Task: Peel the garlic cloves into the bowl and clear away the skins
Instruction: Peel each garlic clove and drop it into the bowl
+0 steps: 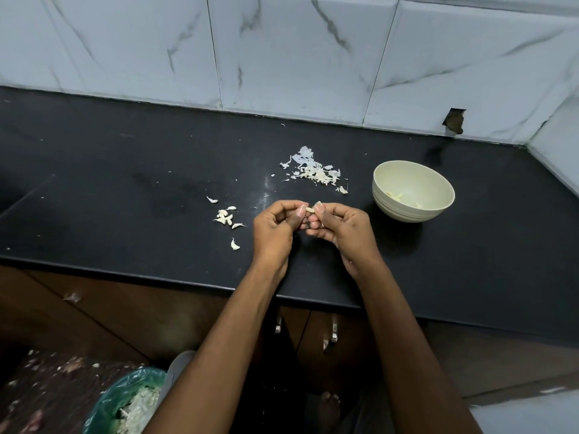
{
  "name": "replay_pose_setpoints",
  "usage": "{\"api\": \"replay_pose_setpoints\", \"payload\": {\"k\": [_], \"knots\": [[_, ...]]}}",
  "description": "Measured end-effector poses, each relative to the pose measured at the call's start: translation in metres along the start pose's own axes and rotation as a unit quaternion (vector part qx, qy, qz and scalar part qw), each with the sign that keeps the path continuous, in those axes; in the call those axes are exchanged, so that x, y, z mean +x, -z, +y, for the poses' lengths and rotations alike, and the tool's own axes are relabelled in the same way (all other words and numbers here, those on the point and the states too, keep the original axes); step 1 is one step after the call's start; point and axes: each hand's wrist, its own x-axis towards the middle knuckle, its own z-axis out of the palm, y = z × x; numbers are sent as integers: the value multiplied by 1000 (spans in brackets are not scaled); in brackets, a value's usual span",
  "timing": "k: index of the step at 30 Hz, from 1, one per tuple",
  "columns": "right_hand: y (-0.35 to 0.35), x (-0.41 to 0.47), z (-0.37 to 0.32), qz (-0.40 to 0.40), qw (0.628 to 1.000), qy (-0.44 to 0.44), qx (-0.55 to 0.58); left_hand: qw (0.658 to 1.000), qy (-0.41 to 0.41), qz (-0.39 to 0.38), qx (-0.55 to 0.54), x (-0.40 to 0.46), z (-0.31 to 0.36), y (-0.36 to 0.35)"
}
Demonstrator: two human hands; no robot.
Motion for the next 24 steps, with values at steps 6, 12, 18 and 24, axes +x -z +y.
{"api": "replay_pose_setpoints", "payload": {"k": [6, 12, 18, 24], "knots": [[-2, 2, 3, -8, 998, 21, -53, 1000, -9, -1, 26, 2, -2, -1], [-6, 5, 8, 3, 995, 38, -89, 999, -30, -1, 22, 1, -3, 0], [-7, 6, 12, 38, 992, 61, -99, 999, 24, -23, -7, 2, -1, -3], [-6, 4, 10, 33, 989, 72, -123, 999, 8, -40, 4, -1, -1, -1]]}}
